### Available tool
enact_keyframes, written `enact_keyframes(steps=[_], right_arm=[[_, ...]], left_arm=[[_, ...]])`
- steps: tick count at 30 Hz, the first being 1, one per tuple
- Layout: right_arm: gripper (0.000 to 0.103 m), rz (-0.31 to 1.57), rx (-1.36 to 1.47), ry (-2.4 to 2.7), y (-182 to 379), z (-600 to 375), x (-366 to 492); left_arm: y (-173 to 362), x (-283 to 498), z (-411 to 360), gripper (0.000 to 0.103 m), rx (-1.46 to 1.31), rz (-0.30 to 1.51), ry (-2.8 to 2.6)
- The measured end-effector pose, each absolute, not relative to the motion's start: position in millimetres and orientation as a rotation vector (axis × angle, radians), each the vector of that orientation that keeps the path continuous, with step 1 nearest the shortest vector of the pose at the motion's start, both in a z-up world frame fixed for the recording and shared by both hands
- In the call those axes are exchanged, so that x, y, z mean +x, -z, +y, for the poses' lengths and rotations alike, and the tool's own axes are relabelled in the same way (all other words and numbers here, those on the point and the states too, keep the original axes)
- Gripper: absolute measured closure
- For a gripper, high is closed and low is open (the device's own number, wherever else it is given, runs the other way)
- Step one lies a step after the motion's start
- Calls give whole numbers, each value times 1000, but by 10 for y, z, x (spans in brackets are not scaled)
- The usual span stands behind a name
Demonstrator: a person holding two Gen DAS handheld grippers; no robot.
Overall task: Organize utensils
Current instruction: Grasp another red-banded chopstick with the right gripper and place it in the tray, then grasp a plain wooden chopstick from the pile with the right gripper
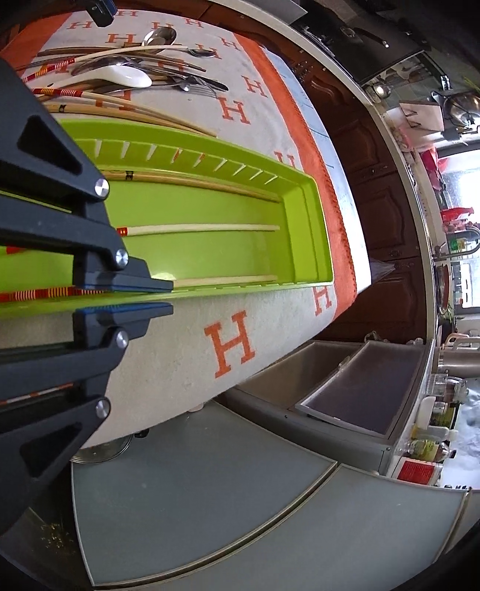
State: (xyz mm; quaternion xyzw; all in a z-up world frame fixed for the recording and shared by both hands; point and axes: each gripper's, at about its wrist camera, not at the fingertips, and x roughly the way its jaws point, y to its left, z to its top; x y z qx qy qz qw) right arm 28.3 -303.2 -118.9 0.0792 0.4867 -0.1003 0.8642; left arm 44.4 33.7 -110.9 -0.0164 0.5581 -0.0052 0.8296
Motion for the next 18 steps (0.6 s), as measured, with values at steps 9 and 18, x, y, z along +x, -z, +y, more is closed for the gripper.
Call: enact_keyframes(steps=[9,18], right_arm=[[96,1058,193,229,1157,-2977,250],[94,991,274,210,775,-2846,106]], left_arm=[[1162,404,542,59,-44,1171,-17],[1092,391,566,59,-31,1124,-2]])
